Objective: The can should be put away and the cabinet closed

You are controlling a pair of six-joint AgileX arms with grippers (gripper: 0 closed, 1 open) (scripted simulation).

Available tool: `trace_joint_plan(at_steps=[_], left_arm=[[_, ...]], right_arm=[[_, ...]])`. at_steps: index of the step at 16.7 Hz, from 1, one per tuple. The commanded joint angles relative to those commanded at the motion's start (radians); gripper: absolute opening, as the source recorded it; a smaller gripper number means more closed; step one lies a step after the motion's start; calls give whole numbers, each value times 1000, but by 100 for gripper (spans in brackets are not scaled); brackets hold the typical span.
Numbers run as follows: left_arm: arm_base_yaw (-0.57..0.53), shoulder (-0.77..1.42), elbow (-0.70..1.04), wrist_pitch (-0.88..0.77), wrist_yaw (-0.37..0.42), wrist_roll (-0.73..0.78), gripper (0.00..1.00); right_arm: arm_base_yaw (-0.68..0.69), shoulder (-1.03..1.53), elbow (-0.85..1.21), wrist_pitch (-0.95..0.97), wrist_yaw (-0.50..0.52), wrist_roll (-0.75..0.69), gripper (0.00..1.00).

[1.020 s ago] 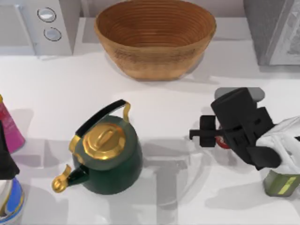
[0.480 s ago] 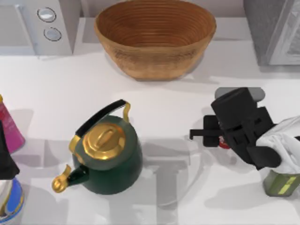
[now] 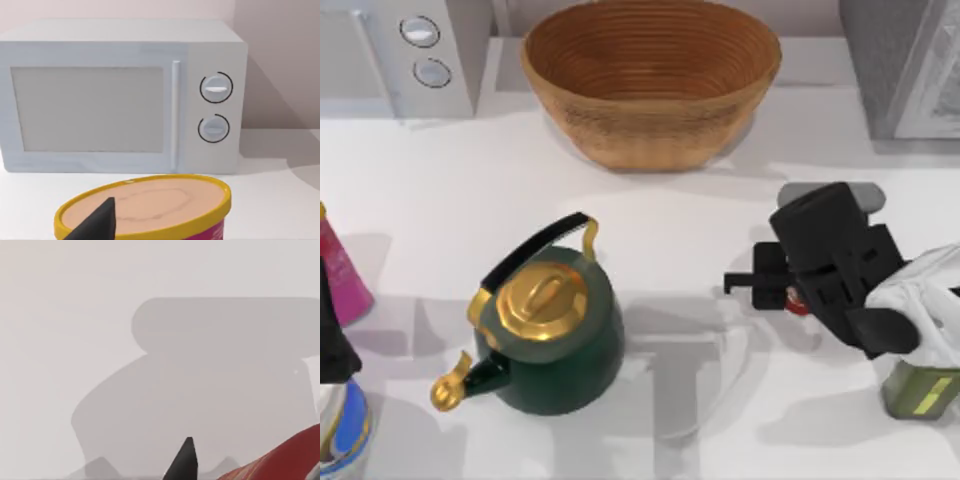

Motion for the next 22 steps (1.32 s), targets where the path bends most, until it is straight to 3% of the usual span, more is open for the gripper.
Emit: trace_joint_plan(at_steps=[12,19,22], left_arm=[[0,0,0,0,0,0,100],[0,0,0,0,0,0,100],[0,0,0,0,0,0,100]], right_arm=[[-2,-258,326,-601,-7,-6,0],[-2,-280,348,-633,-7,-6,0],[-49,-342,336,-577,-52,-30,0]])
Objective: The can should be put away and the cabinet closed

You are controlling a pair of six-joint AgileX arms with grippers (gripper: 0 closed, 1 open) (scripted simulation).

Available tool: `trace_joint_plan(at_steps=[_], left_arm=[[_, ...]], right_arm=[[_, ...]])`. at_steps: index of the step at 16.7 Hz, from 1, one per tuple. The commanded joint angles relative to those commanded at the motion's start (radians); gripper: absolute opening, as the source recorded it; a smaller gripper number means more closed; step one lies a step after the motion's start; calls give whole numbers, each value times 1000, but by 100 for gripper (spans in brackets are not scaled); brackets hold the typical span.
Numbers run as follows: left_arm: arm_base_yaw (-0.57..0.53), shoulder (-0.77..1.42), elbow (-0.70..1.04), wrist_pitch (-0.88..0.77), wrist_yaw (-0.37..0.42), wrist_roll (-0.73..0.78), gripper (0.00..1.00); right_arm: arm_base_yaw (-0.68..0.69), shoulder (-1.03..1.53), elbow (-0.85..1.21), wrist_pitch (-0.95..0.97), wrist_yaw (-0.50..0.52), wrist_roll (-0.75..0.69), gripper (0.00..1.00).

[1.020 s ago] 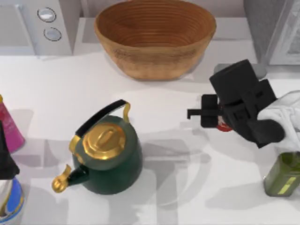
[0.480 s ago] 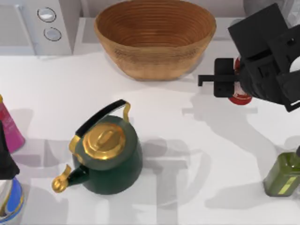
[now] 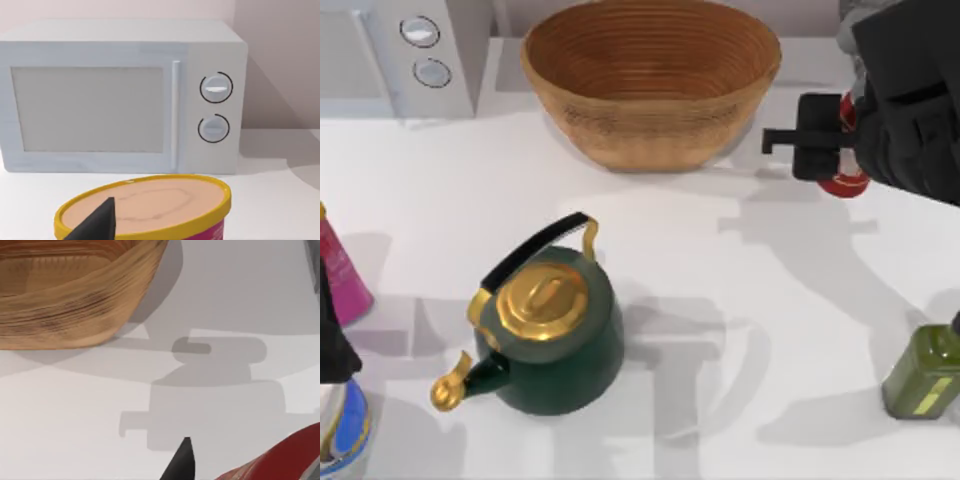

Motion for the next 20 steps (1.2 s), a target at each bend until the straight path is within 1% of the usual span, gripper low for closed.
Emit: trace_joint_plan(at_steps=[3,5,9,15,17,20], left_arm=[[0,0,0,0,0,0,100],[0,0,0,0,0,0,100],[0,0,0,0,0,0,100],[0,0,0,0,0,0,100],[0,0,0,0,0,0,100],[0,0,0,0,0,0,100]], right_arm=[[-101,-148,-22,128,-98,-65,0],[-181,-291,-78,214,-170,-121,0],[-333,-617,-302,306,-278,-249,0],[-483,-1126,-812,378,-356,-407,0],[-519,-1261,-935,400,-370,-440,0],[-556,-1398,-1054,423,-377,-465,0]])
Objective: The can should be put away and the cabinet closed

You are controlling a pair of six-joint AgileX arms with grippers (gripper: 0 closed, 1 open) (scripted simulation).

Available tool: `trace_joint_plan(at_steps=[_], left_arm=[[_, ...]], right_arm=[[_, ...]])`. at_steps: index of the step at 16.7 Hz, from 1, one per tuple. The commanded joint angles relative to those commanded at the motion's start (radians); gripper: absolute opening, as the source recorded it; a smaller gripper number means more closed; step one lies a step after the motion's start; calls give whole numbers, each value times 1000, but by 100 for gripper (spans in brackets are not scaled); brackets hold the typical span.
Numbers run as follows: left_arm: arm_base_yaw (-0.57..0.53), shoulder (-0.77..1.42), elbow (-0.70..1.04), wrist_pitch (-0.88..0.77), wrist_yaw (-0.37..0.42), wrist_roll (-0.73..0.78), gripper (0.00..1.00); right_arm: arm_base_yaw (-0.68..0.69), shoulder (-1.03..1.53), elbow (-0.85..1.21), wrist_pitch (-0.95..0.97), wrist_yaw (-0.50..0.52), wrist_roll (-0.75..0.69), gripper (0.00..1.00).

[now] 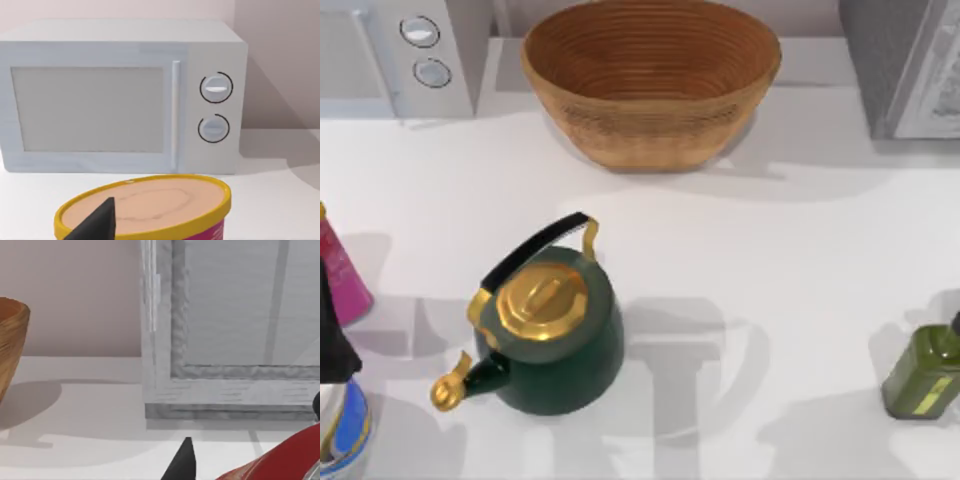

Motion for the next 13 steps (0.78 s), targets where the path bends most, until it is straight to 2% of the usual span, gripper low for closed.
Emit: trace_joint_plan(at_steps=[8,13], left_arm=[[0,0,0,0,0,0,100],[0,0,0,0,0,0,100]], right_arm=[[-9,-47,-40,15,-1,3,0],[5,67,110,-18,32,24,0]])
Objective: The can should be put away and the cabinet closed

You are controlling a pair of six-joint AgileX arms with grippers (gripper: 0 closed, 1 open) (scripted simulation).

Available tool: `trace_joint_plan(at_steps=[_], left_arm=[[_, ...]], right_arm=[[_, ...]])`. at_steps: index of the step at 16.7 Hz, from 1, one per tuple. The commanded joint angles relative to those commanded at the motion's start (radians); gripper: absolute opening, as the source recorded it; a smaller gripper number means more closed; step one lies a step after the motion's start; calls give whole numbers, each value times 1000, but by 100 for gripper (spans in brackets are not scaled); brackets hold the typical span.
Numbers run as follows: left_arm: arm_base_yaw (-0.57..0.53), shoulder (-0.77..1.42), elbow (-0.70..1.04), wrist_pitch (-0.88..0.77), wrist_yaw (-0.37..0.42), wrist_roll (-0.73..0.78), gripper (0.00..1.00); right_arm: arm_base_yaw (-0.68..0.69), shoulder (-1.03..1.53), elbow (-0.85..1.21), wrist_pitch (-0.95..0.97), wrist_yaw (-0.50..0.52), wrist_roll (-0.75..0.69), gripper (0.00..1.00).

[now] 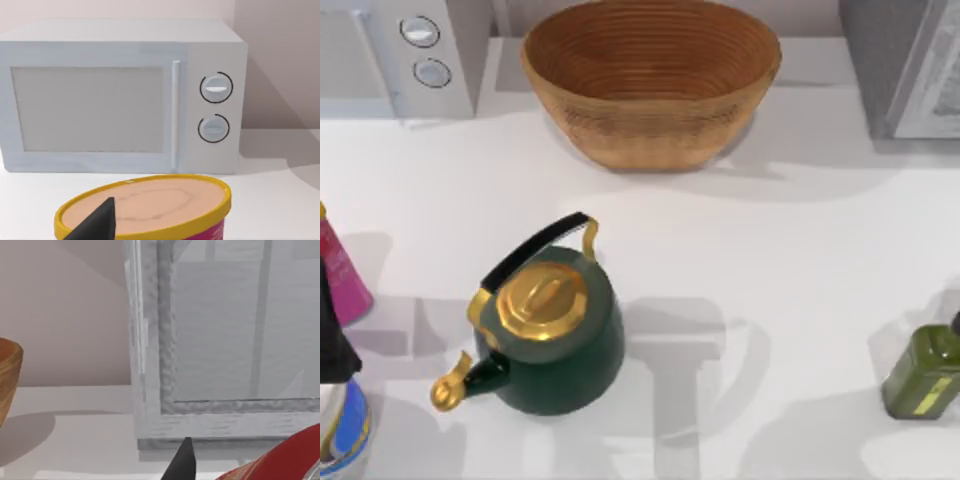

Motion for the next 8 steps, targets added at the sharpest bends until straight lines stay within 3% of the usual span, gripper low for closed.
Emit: trace_joint_plan(at_steps=[8], left_arm=[[0,0,0,0,0,0,100]], right_arm=[[53,466,595,-158,59,-23,0]])
